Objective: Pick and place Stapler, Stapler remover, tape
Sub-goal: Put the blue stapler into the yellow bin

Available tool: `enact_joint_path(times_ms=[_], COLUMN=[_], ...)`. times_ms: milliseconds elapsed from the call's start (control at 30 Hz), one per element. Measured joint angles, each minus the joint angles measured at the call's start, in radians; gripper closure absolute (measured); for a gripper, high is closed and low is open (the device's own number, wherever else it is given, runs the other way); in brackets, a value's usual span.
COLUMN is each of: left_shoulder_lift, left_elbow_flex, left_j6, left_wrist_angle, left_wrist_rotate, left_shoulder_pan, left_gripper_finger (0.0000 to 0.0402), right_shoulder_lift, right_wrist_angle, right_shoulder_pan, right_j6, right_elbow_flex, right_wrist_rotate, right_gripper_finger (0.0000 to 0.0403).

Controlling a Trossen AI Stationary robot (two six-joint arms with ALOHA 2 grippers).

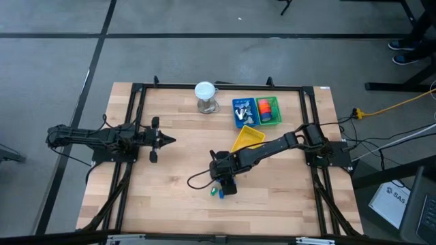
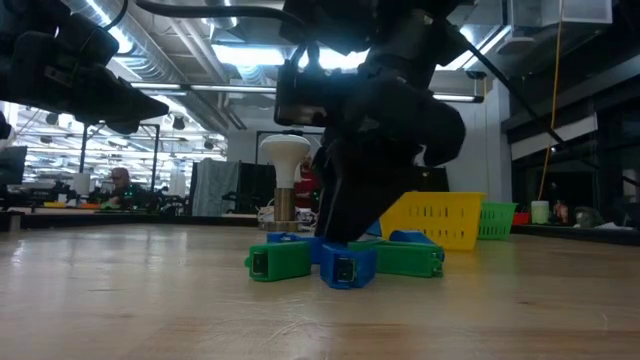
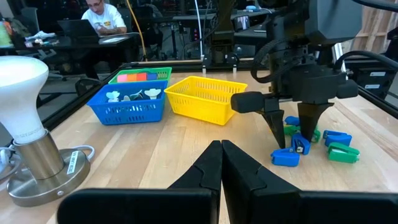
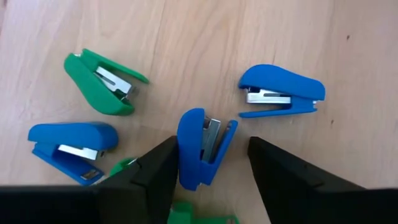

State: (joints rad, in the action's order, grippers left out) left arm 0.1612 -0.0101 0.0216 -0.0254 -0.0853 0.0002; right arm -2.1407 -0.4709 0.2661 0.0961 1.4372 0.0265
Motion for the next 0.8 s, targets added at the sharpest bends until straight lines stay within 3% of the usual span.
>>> enact_joint_path(times_ms=[500, 800], left_shoulder_lift=[0.0, 0.0], left_elbow_flex=[0.0, 0.0], left_j6=[0.0, 0.0], left_wrist_angle=[0.0, 0.0], left_wrist_rotate=[0.0, 0.0], left_shoulder_pan=[0.0, 0.0], left_gripper_finger=[0.04, 0.04], right_shoulder_lift=[-0.006, -0.011], right_wrist_angle=[-0.04, -0.201], right_shoulder_pan=[-0.002, -0.001], right_j6=[0.0, -0.023], right_elbow_flex=[0.033, 0.122], right_wrist_rotate=[-0.006, 0.01], right_gripper_finger=[0.0343, 0.0345])
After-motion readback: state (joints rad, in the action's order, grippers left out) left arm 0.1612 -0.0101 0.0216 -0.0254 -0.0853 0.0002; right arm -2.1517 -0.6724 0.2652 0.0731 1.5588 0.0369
